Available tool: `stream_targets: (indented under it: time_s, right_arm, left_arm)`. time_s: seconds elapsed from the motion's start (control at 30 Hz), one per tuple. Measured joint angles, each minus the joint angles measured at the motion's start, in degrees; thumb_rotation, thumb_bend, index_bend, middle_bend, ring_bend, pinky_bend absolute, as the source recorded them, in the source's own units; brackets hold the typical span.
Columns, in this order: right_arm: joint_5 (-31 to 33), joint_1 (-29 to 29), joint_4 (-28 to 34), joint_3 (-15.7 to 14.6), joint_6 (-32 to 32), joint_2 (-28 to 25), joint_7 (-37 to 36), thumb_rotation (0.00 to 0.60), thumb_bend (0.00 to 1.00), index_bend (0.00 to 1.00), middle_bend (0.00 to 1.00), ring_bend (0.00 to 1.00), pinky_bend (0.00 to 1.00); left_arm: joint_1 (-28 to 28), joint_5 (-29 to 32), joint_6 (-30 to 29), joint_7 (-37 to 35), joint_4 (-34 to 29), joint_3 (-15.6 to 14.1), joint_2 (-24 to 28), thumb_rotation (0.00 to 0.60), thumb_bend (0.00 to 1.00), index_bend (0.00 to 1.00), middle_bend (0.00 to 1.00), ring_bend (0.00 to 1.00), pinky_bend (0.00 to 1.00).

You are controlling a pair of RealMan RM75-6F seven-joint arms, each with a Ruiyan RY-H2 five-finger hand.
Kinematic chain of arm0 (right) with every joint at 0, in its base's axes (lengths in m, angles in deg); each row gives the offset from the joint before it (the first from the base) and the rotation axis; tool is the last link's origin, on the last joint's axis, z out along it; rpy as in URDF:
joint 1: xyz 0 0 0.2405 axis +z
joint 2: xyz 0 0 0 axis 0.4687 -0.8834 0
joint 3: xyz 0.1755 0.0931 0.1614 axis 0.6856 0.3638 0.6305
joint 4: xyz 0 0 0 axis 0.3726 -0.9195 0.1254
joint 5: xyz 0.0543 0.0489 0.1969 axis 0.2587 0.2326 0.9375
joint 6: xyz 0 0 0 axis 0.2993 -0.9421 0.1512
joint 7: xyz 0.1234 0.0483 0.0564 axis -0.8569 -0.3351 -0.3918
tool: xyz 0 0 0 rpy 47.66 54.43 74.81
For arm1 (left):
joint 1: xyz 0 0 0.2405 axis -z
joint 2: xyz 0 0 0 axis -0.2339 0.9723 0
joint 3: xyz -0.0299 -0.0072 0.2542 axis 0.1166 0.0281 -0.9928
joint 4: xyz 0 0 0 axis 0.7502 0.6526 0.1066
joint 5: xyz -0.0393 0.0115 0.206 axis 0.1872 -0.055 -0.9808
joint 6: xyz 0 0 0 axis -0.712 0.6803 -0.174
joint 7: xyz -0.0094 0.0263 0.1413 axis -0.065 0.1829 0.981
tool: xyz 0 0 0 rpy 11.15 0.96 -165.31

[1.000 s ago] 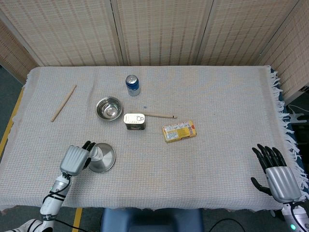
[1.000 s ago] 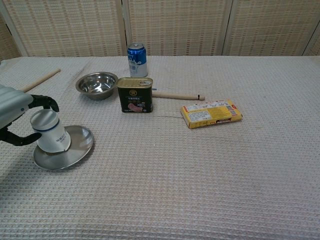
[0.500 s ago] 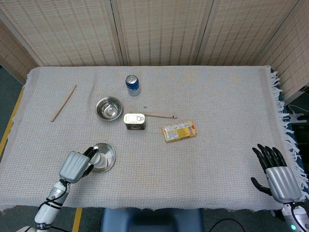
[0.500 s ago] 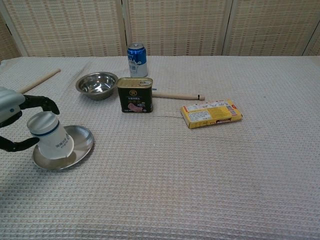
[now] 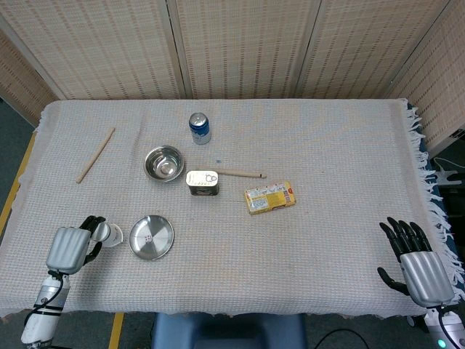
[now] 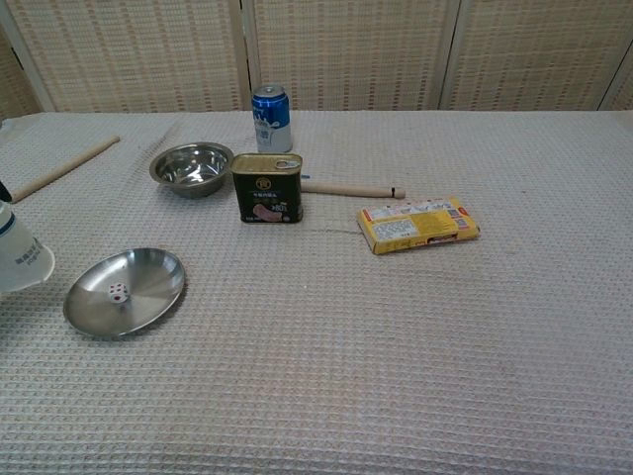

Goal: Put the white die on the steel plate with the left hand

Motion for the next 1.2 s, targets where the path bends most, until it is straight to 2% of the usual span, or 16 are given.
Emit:
stream_targets:
  time_s: [0.13,0.2,0.37,0.43,0.57,0.7,0.8,0.87,0.9,0.97,1.03,1.13,1.2]
  right_arm:
    - [-0.21,-0.06,0.20,-0.23,0.10,0.10,0.20,0.560,0.17,0.00,0.00,0.00,0.00]
    - [-0.25,-0.13,0.23,-0.21,-0.11,0.08,0.20,0.561,0.17,0.00,0.00,0.00,0.00]
    - [-0.12,-0.12,0.20,-0.25,0.19,0.07,0.29,0.560,0.17,0.00,0.00,0.00,0.00]
    - [0.19,-0.05,0.28,-0.26,0.52,0.03,0.44,0.561,0.17,0.00,0.00,0.00,0.00]
    - [0.26,0.00,0.38,-0.20,0.58,0.01,0.48,0.561,0.17,0.00,0.00,0.00,0.00]
    - [0.24,-0.04,0.40,-0.22,0.53,0.01,0.51,0.561,0.17,0.00,0.00,0.00,0.00]
    - [0.13,-0.09,0.46,-0.23,0.38,-0.02,0.50,0.560,0.17,0.00,0.00,0.00,0.00]
    - [-0.01,-0.21,0.50,-0.21,-0.01,-0.10,0.44,0.560,0.17,0.00,0.00,0.00,0.00]
    - [-0.09,-0.26,0.49,-0.19,-0.21,-0.13,0.34,0.560,0.17,0.00,0.00,0.00,0.00]
    - [-0.30,-0.31,0.32,-0.09,-0.52,-0.12,0.15,0.560,0.17,0.00,0.00,0.00,0.00]
    - [-0.62,-0.23,-0.05,0.03,-0.69,0.02,-0.04,0.559,0.17,0.00,0.00,0.00,0.00]
    - [-0.82,0.00,-0.54,0.09,-0.50,0.30,-0.33,0.560,0.17,0.00,0.00,0.00,0.00]
    - [-0.95,0.06,-0.54,-0.06,-0.29,0.29,-0.35,0.560,0.17,0.00,0.00,0.00,0.00]
  left_arm:
    - [0.19,2.30,3.11,-0.14,3.55,0.10,-0.96,0.600,0.49,0.43,0.58,0.88,1.00]
    - [0.40,2.80,4.12,-0.14,5.43,0.13,-1.78,0.600,0.49,0.35,0.54,0.87,1.00]
    - [0.73,2.30,4.58,-0.38,7.25,0.05,-2.90,0.600,0.45,0.06,0.32,0.83,1.00]
    - [0.70,1.92,4.52,-0.63,7.19,-0.09,-2.74,0.600,0.43,0.00,0.23,0.82,1.00]
    - [0.55,0.66,4.43,-2.00,5.79,-0.71,-1.36,0.600,0.40,0.00,0.11,0.80,1.00]
    - [0.19,-0.82,3.81,-3.94,4.22,-1.33,-0.13,0.600,0.39,0.00,0.08,0.79,1.00]
    - [-0.15,-1.42,3.15,-4.46,3.57,-1.55,0.39,0.600,0.38,0.00,0.03,0.72,0.95]
    - [-1.03,-1.94,1.37,-5.32,2.62,-1.71,1.07,0.600,0.38,0.00,0.01,0.59,0.87]
    - [-1.58,-2.34,0.17,-5.85,2.24,-1.80,1.37,0.600,0.38,0.00,0.00,0.47,0.78]
    - [-3.21,-3.55,-3.49,-7.59,1.64,-2.06,1.99,0.600,0.37,0.00,0.00,0.18,0.54]
    - [-4.88,-4.94,-7.34,-9.13,1.43,-2.38,2.63,0.600,0.37,0.00,0.00,0.03,0.40]
    - [-7.78,-7.70,-14.12,-12.86,1.31,-2.83,3.89,0.600,0.37,0.00,0.00,0.00,0.26]
    - [-9.60,-9.58,-17.93,-16.06,1.34,-3.01,4.81,0.600,0.37,0.00,0.00,0.00,0.21]
